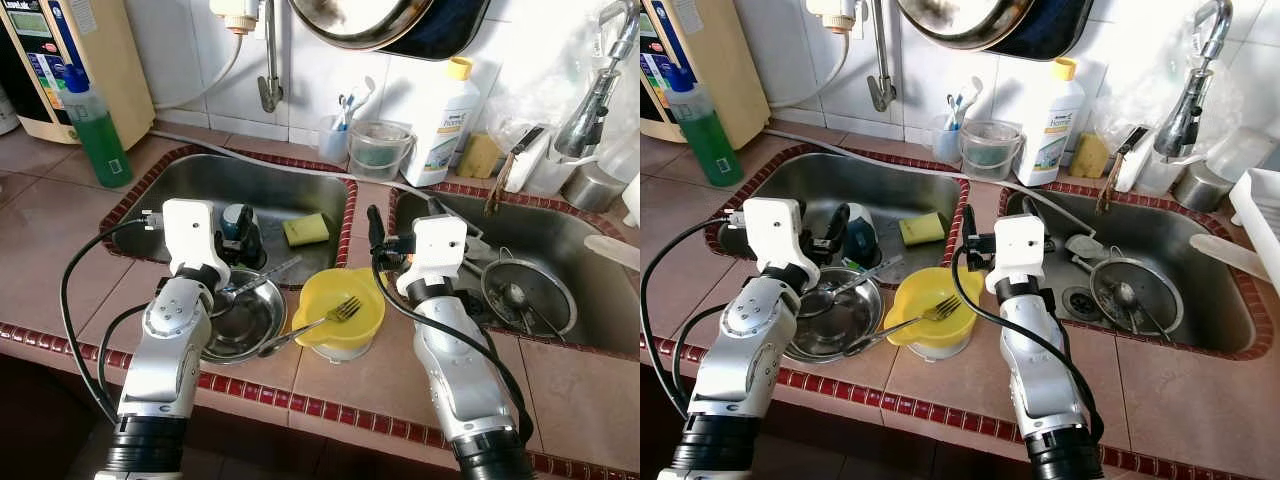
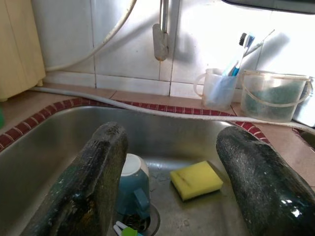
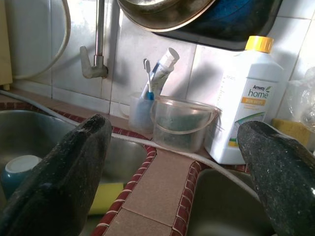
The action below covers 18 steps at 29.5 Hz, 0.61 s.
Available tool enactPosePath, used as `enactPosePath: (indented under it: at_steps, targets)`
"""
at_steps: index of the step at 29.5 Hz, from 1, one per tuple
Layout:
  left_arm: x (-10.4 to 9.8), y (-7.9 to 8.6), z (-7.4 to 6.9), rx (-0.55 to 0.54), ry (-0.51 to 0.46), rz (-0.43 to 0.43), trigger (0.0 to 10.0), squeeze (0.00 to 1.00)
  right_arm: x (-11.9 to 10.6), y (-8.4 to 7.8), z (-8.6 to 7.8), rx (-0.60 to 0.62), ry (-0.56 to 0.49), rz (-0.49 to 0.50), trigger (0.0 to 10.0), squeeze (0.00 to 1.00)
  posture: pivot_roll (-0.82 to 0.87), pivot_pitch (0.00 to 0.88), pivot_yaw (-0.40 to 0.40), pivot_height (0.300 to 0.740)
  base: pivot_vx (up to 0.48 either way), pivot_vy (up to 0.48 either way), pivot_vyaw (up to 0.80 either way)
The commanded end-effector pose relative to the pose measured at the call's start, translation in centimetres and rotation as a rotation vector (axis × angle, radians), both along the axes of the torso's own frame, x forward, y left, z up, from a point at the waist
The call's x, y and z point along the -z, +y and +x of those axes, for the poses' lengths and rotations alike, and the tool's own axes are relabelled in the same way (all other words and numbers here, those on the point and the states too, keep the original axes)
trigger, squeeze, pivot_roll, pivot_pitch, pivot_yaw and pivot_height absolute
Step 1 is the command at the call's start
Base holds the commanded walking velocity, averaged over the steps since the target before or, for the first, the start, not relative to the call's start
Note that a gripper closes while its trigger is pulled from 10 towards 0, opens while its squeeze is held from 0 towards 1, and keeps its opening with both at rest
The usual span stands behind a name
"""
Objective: Kitchen organization
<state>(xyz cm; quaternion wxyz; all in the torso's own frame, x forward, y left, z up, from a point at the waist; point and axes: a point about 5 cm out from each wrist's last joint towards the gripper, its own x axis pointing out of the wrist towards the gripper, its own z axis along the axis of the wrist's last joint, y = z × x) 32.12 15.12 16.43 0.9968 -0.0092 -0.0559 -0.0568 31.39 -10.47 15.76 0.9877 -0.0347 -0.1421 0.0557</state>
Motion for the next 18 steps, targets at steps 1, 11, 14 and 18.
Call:
enactPosePath:
  at_steps: [1, 11, 14, 18]
  targets:
    - [-0.87, -0.17, -0.02, 0.012, -0.027, 0.001, 10.0, 0.0, 0.07, -0.3, -0.08, 0.013, 0.006, 0.0, 10.0, 0.0, -0.18, 0.013, -0.029, 0.74, 0.0, 0.0, 0.0]
    - [-0.85, -0.28, -0.08, 0.017, -0.023, -0.003, 10.0, 0.0, 0.13, -0.19, -0.12, 0.004, 0.008, -0.004, 10.0, 0.0, -0.18, 0.005, -0.035, 0.74, -0.231, 0.0, 0.0]
    - [-0.84, -0.29, -0.09, 0.018, -0.022, -0.002, 10.0, 0.0, 0.14, -0.12, -0.13, 0.001, 0.008, -0.004, 10.0, 0.0, -0.18, 0.004, -0.034, 0.74, -0.342, 0.0, 0.0]
    - [-0.86, -0.32, -0.11, 0.02, -0.023, -0.001, 10.0, 0.0, 0.23, -0.02, -0.19, -0.003, 0.01, -0.005, 10.0, 0.0, -0.18, 0.0, -0.034, 0.74, -0.341, 0.0, 0.0]
